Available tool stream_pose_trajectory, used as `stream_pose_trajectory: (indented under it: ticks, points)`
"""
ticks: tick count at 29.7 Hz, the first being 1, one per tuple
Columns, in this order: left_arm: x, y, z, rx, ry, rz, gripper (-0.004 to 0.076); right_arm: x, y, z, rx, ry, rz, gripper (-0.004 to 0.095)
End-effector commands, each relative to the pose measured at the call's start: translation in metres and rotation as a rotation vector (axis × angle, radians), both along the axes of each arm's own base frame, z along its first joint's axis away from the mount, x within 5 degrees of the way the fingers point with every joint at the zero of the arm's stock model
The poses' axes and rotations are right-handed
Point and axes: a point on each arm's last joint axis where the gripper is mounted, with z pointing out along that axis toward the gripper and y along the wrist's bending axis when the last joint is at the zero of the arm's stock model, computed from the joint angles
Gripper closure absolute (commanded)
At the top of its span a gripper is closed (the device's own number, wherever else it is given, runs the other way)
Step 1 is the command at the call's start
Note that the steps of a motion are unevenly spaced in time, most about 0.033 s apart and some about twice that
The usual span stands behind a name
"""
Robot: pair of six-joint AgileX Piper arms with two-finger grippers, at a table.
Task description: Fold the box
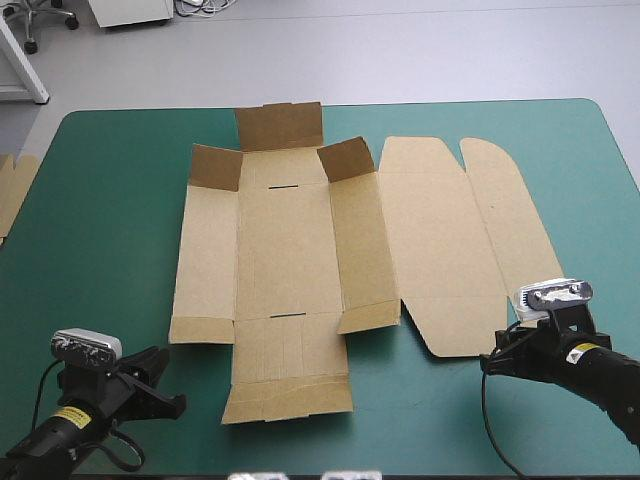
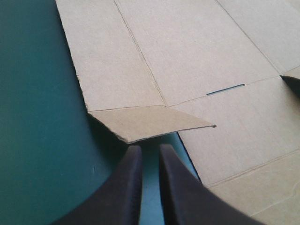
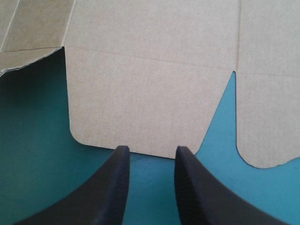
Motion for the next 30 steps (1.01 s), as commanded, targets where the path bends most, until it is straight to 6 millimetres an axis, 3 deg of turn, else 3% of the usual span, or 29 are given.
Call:
stream_pose_trajectory:
  ticks: [1, 7, 15, 30]
  points:
    - [0.005, -0.001, 0.013, -0.095, -0.049, 0.042, 0.0628, -0.001, 0.002, 0.015, 0.035, -0.067, -0.003, 0.0602]
    - [0.017, -0.001, 0.011, -0.076, 0.015, 0.043, 0.0627, -0.013, 0.000, 0.026, 0.041, -0.186, -0.015, 0.0602]
    - [0.024, 0.000, 0.033, -0.045, -0.023, 0.040, 0.0611, -0.013, 0.000, 0.026, 0.040, -0.187, -0.015, 0.0601]
    - [0.028, -0.004, 0.029, -0.082, 0.054, 0.020, 0.0557, -0.013, 0.001, 0.026, 0.066, -0.172, -0.021, 0.0595]
